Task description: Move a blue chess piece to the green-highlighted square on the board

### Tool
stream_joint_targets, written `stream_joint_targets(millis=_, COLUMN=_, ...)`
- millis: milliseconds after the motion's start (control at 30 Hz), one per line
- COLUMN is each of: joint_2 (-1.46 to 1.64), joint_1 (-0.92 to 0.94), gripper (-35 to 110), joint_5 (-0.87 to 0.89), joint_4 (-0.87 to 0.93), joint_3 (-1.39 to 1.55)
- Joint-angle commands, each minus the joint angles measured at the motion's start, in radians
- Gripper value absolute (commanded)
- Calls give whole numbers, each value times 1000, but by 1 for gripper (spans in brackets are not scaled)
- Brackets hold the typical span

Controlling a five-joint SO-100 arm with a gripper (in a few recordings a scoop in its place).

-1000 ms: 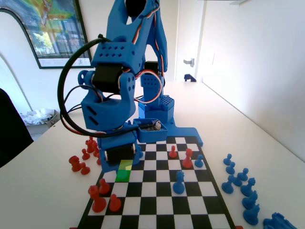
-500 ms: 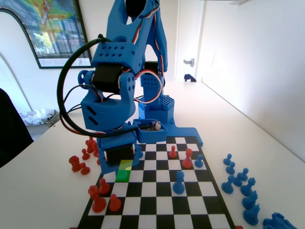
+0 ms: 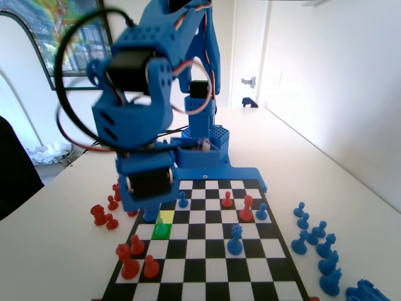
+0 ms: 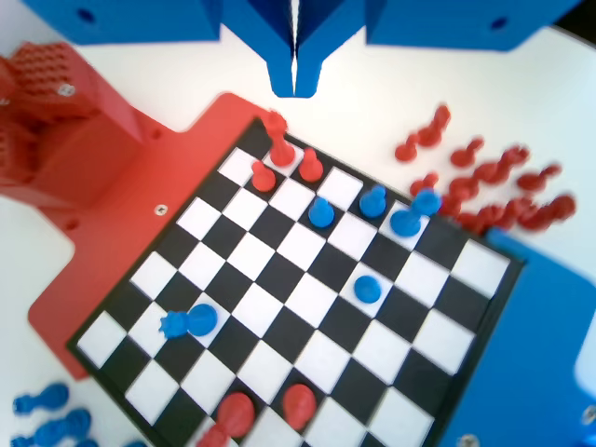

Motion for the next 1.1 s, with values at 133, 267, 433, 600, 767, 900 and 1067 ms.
stream_joint_targets(millis=133, joint_2=422, joint_1=-63, gripper=1, joint_5=-376, joint_4=199, joint_3=-67)
stream_joint_targets(millis=267, joint_2=558, joint_1=-101, gripper=1, joint_5=-526, joint_4=318, joint_3=-87)
stream_joint_targets(millis=433, joint_2=727, joint_1=-160, gripper=1, joint_5=-687, joint_4=469, joint_3=-91)
stream_joint_targets(millis=600, joint_2=877, joint_1=-193, gripper=1, joint_5=-782, joint_4=540, joint_3=-35)
stream_joint_targets(millis=767, joint_2=1009, joint_1=-232, gripper=1, joint_5=-824, joint_4=558, joint_3=46)
stream_joint_targets(millis=900, joint_2=1129, joint_1=-252, gripper=1, joint_5=-828, joint_4=495, joint_3=164)
stream_joint_targets(millis=1067, joint_2=1243, joint_1=-275, gripper=1, joint_5=-831, joint_4=439, joint_3=298)
